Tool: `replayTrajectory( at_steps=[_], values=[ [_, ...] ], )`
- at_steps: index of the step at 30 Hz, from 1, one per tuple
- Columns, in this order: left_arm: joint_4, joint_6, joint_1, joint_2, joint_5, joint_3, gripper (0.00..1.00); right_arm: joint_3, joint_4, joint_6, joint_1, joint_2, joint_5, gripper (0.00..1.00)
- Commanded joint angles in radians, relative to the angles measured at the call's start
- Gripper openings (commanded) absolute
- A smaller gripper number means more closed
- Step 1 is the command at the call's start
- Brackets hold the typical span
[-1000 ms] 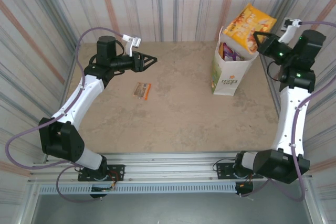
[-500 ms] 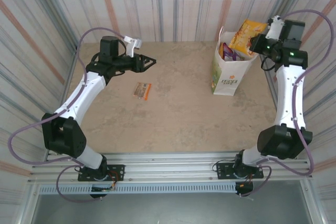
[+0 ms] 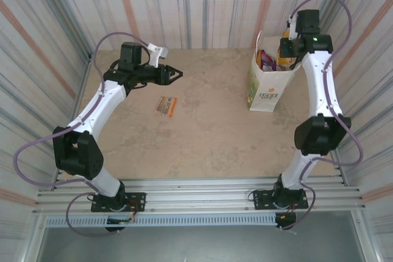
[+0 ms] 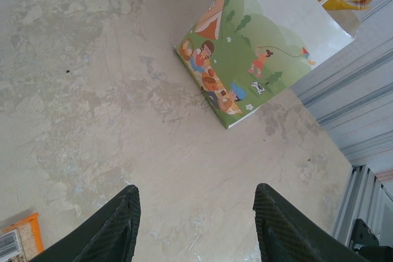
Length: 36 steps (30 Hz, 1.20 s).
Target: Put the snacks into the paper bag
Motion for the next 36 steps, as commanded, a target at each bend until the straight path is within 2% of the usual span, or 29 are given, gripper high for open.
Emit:
replayTrajectory(
  at_steps=[1, 6, 10, 13, 15, 18, 22, 26, 30, 34, 36],
  values=[
    [-0.03, 0.028, 0.009, 0.009, -0.006, 0.022, 0.53, 0.1, -0.159, -0.066, 0.015, 0.073, 0.119, 0.06],
    [-0.035, 0.035, 0.015, 0.011, 0.003, 0.021, 0.53, 0.207, -0.289, -0.124, 0.047, 0.177, 0.155, 0.05],
    [-0.035, 0.032, 0.016, 0.016, 0.023, 0.016, 0.52, 0.289, -0.392, -0.118, 0.05, 0.242, 0.096, 0.03],
    [-0.035, 0.032, 0.016, 0.017, 0.028, 0.015, 0.52, 0.302, -0.419, -0.115, 0.053, 0.25, 0.069, 0.05],
    [-0.035, 0.032, 0.016, 0.018, 0.03, 0.012, 0.52, 0.303, -0.424, -0.106, 0.05, 0.252, 0.056, 0.14],
    [-0.036, 0.033, 0.015, 0.016, 0.034, 0.013, 0.52, 0.314, -0.419, -0.068, 0.036, 0.24, -0.038, 0.37],
    [-0.036, 0.033, 0.015, 0.009, 0.036, 0.009, 0.52, 0.31, -0.377, -0.003, -0.013, 0.182, -0.228, 0.5],
    [-0.032, 0.031, 0.016, 0.004, 0.04, 0.009, 0.52, 0.288, -0.33, 0.05, -0.07, 0.116, -0.409, 0.5],
    [-0.037, 0.011, 0.016, 0.001, 0.023, 0.006, 0.52, 0.179, -0.232, 0.09, -0.102, 0.027, -0.502, 0.48],
    [-0.087, -0.014, 0.023, 0.009, -0.032, 0.016, 0.52, 0.073, -0.146, 0.112, -0.106, -0.044, -0.502, 0.46],
    [-0.123, -0.023, 0.032, 0.02, -0.059, 0.019, 0.51, 0.002, -0.081, 0.134, -0.107, -0.076, -0.443, 0.43]
  ],
)
